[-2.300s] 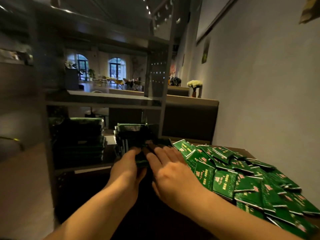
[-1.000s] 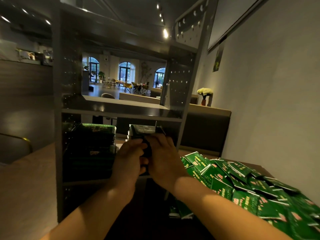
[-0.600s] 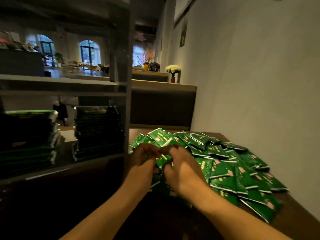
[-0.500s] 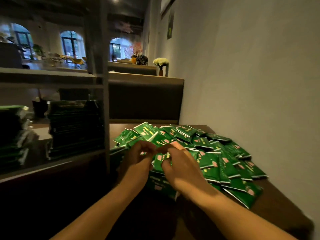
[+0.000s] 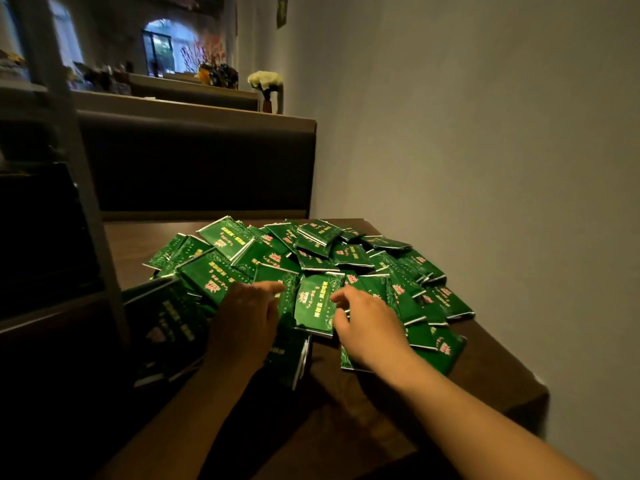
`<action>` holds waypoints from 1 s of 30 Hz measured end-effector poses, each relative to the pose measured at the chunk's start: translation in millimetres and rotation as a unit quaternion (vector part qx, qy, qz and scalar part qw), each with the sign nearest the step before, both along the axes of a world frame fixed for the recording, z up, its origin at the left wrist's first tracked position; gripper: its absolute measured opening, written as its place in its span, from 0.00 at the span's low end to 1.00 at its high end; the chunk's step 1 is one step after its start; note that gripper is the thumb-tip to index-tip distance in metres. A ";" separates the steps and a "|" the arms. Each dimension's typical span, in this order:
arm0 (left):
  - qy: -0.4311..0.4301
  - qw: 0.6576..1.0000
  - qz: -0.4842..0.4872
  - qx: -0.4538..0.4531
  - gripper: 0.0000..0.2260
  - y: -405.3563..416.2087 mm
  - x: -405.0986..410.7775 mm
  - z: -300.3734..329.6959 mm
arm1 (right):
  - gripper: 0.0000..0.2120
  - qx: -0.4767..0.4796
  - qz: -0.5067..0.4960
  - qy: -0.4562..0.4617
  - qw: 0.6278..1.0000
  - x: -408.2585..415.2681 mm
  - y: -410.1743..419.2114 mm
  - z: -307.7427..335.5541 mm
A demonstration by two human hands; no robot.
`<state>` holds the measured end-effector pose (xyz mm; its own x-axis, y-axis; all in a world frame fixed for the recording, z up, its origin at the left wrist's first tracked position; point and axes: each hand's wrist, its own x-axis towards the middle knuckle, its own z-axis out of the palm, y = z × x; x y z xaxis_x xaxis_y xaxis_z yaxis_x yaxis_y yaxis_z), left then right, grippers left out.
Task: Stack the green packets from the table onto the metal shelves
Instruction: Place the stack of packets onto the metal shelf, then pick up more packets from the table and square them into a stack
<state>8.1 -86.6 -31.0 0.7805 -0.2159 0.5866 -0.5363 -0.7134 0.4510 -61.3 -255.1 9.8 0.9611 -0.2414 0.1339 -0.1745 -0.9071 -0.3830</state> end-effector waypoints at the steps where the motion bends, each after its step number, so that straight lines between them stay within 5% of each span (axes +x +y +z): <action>1: -0.005 1.000 0.015 0.026 0.10 1.9 6.2 -4.0 | 0.14 -0.009 -0.004 -0.001 1.000 2.7 -1.3 -0.9; 8: 0.079 0.997 0.019 0.015 0.22 -0.1 9.3 -23.0 | 0.19 -0.012 -0.032 0.023 0.999 21.4 2.0 -9.1; 18: 0.088 0.981 -0.064 -0.163 0.25 -7.1 -4.8 -18.4 | 0.39 0.312 -0.064 0.015 0.948 32.3 8.5 -7.6; 25: 0.152 0.956 -0.102 -0.228 0.25 -9.7 -10.8 -18.6 | 0.38 0.418 -0.056 0.071 0.904 34.3 14.0 -17.4; 30: 0.138 0.962 -0.052 -0.232 0.24 -11.3 -12.4 -12.2 | 0.33 0.401 -0.025 0.024 0.915 25.0 12.0 -15.8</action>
<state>-4.4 -97.9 -43.2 0.9085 -0.0666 0.4126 -0.4084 -0.3504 0.8429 -36.3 -243.1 -6.0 0.9464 -0.2873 -0.1474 -0.2415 -0.3270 -0.9136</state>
